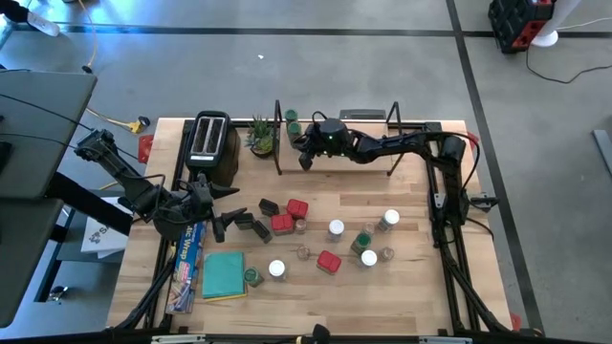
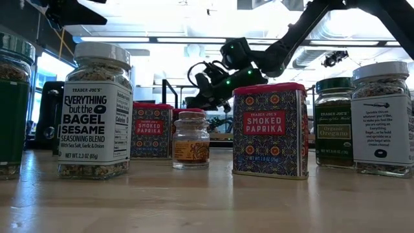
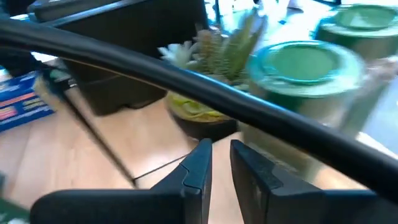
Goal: Shelf spices
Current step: Put the top right green seasoning bottle on the shelf aligned with the other green seasoning bottle
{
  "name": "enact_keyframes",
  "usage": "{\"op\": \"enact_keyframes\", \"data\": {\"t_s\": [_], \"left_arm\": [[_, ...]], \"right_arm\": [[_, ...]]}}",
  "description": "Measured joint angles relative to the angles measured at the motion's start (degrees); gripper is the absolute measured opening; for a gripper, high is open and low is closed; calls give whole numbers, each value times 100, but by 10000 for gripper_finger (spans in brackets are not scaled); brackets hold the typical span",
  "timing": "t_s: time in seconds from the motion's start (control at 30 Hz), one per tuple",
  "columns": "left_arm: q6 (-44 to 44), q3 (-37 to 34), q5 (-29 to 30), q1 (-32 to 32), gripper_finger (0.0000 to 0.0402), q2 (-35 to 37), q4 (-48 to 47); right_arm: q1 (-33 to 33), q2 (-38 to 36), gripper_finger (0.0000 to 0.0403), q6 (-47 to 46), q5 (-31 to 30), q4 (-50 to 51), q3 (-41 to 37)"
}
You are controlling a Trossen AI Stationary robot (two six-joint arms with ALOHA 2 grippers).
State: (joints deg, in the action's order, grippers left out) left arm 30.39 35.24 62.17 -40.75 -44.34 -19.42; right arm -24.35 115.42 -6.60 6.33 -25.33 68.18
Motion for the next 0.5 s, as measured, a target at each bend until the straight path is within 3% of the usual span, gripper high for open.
{"op": "enact_keyframes", "data": {"t_s": [0.17,0.33,0.5], "left_arm": [[0,0,-2,0,291,0,0],[2,0,-4,0,291,0,9],[3,0,-4,0,291,0,35]], "right_arm": [[29,-229,53,0,558,140,0],[24,-811,53,-16,-254,1274,4],[-82,-767,53,-426,-1024,1587,7]]}}
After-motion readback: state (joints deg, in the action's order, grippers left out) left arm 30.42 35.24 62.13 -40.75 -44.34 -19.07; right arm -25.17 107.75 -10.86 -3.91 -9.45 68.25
